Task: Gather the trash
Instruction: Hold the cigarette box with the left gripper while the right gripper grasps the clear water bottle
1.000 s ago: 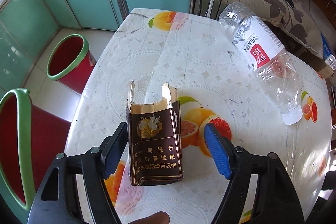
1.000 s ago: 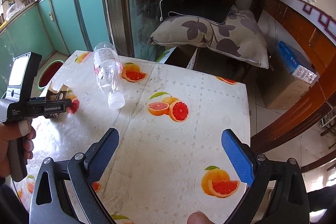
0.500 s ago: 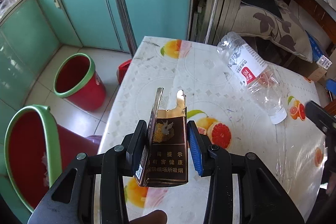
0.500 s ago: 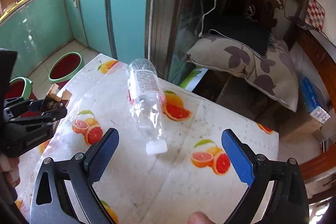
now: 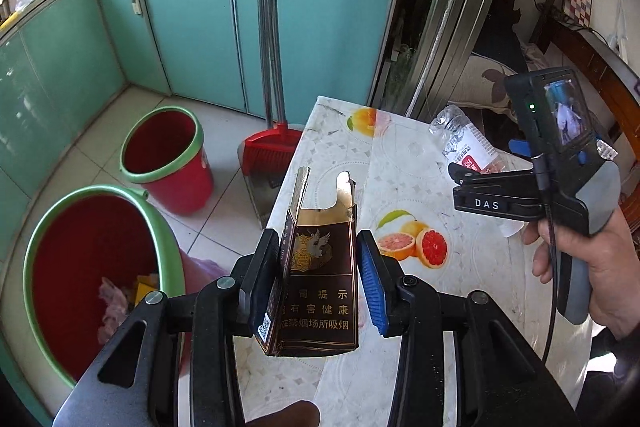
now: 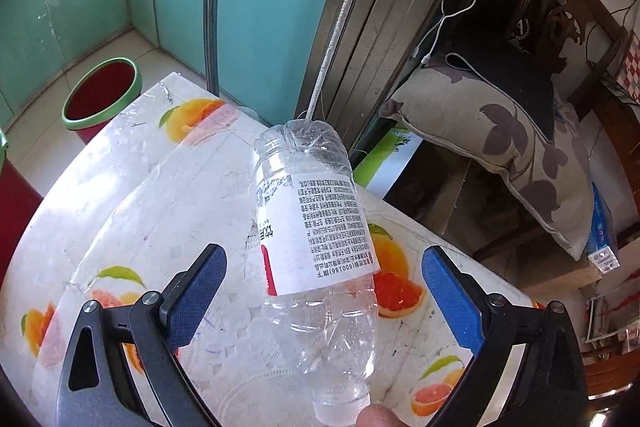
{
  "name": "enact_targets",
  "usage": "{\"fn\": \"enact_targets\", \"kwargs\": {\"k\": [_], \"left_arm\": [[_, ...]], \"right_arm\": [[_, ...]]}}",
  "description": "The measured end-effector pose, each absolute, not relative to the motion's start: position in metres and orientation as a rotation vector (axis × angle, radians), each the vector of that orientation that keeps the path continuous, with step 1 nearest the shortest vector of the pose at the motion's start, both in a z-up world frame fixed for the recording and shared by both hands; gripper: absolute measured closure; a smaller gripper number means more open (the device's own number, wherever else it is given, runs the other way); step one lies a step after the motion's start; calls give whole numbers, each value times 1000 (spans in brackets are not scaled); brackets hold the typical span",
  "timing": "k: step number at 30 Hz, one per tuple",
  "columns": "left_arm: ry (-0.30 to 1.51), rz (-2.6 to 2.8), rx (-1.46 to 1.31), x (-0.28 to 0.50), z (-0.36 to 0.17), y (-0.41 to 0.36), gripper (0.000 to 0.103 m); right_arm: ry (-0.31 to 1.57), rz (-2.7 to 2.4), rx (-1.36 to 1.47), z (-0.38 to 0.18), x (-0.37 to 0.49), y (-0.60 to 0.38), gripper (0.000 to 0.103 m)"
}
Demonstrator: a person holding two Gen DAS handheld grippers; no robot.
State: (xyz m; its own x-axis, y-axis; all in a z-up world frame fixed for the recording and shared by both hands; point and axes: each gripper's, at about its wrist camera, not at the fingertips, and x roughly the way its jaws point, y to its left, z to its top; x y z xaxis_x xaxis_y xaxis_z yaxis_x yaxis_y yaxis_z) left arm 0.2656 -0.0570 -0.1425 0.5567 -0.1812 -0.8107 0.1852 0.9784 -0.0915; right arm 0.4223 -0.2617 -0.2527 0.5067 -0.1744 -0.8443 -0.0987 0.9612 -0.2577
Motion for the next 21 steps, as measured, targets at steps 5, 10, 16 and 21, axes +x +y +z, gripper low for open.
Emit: {"fn": "enact_targets", "kwargs": {"k": [5,10,16,21], "left_arm": [[954,-199,-14,262,-143,-48,64],[948,-191,-14,257,-140,-42,64],[922,-182,-10,250,-127,-35,64],[893,-192,-11,239,-114,-34,64]], "right_arm": [[1049,-47,-281,-258,427,-262,6],[1072,-77,-277,-264,427,-267,54],[1043,-86,-271,-247,413,-272,55],[981,-85,-280,-208,387,-269,55]]}}
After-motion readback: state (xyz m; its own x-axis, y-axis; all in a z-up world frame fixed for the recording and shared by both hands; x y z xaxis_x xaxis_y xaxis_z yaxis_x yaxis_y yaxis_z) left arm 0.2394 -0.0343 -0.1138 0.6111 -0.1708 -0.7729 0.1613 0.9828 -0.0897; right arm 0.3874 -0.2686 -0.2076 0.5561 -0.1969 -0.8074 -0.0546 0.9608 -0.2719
